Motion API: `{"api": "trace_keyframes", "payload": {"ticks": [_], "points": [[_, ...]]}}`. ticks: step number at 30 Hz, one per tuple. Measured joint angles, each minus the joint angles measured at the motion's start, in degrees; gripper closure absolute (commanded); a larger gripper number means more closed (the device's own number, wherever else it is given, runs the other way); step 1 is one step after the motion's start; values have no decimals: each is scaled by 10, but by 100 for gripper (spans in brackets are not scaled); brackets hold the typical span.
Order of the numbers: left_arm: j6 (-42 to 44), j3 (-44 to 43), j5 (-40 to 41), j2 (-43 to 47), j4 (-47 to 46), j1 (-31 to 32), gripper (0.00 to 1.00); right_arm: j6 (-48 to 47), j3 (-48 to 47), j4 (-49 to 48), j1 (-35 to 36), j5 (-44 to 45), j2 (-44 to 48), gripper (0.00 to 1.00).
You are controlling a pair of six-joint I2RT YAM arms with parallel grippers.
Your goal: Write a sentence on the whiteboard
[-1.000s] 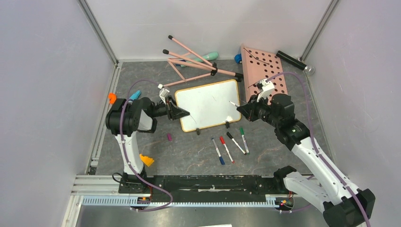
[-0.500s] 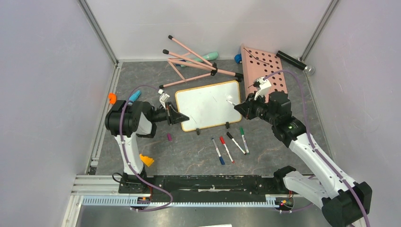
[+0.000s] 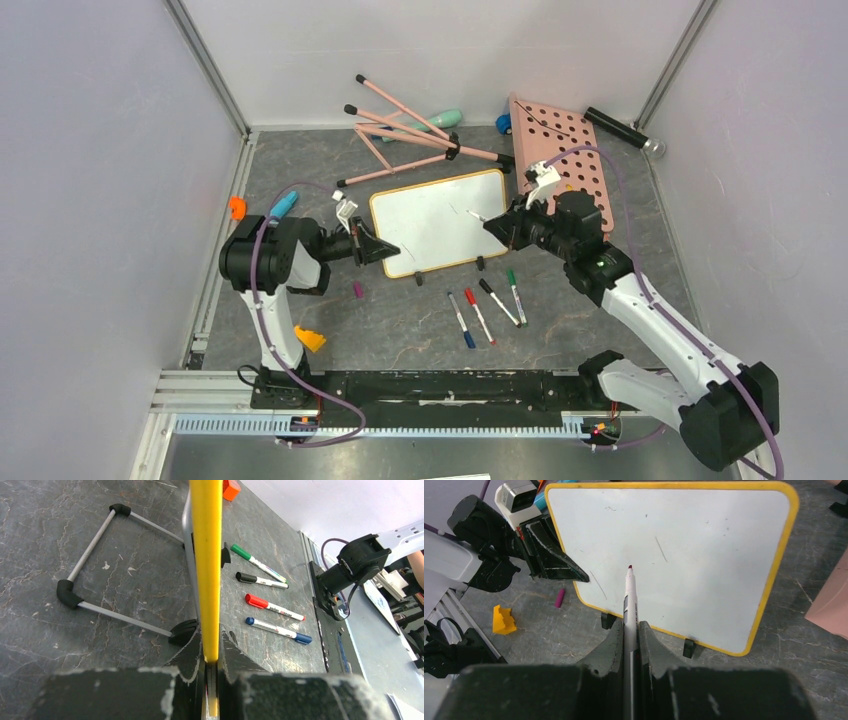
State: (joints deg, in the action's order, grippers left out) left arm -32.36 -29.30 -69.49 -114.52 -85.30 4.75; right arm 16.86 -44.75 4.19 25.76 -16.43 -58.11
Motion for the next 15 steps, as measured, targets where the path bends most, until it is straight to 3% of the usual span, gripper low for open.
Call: {"api": "trace_keyframes", "payload": {"ticks": [10, 15], "points": [[-38, -80, -43, -58, 1, -1, 98, -1, -3, -7, 38, 18, -27, 100], [-49, -73, -31, -61, -1, -1, 98, -8, -9, -7, 48, 32, -28, 100]]}}
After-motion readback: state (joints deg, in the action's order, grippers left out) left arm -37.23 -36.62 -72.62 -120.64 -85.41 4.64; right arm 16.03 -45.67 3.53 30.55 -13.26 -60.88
